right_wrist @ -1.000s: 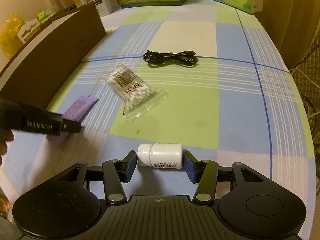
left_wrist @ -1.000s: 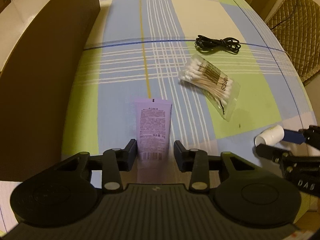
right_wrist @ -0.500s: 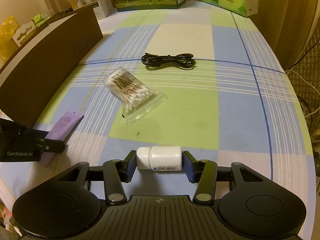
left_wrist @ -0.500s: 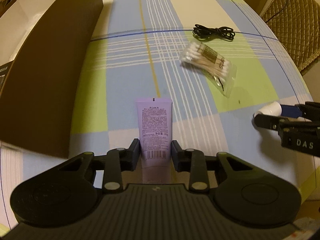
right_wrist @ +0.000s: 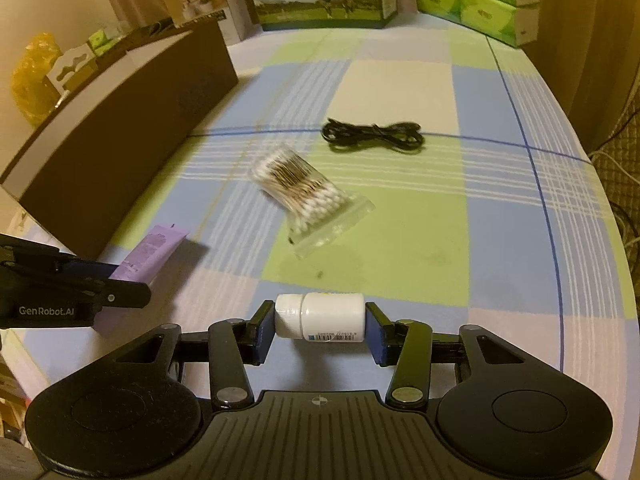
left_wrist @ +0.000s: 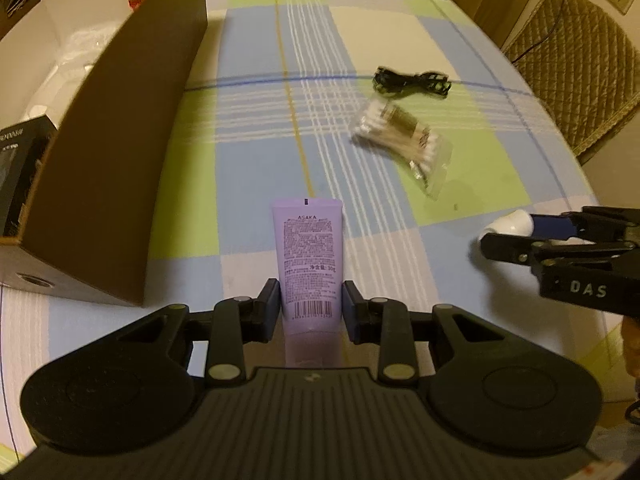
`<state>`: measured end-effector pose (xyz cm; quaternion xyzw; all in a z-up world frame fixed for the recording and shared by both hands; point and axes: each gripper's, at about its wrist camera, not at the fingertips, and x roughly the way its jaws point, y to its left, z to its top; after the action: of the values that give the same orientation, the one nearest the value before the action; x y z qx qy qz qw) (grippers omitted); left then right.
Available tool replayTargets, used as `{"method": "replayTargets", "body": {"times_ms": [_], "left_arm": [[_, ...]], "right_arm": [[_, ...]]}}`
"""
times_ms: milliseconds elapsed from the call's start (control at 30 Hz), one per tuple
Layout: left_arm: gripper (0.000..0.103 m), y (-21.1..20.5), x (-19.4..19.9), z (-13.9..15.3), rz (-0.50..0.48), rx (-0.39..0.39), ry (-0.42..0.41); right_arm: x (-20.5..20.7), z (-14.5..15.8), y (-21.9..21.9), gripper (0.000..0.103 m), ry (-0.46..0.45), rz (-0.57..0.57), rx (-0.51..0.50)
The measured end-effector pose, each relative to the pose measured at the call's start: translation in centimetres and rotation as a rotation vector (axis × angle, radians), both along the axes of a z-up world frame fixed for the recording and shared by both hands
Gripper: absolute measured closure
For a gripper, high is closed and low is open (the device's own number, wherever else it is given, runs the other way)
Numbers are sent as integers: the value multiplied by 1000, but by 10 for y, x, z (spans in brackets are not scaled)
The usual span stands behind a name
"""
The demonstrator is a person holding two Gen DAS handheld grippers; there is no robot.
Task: Organize objects
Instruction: 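Carry the purple tube with the left gripper while the right carries the pill bottle toward the box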
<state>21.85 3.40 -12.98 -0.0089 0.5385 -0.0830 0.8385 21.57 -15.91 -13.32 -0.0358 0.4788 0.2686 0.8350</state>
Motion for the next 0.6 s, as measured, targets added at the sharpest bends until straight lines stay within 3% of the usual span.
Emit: {"method": "replayTargets", "body": {"times_ms": [600], "left_arm": [[76, 16, -5, 59, -4, -72, -129]], "right_arm": [[-1, 43, 32, 59, -83, 64, 64]]}}
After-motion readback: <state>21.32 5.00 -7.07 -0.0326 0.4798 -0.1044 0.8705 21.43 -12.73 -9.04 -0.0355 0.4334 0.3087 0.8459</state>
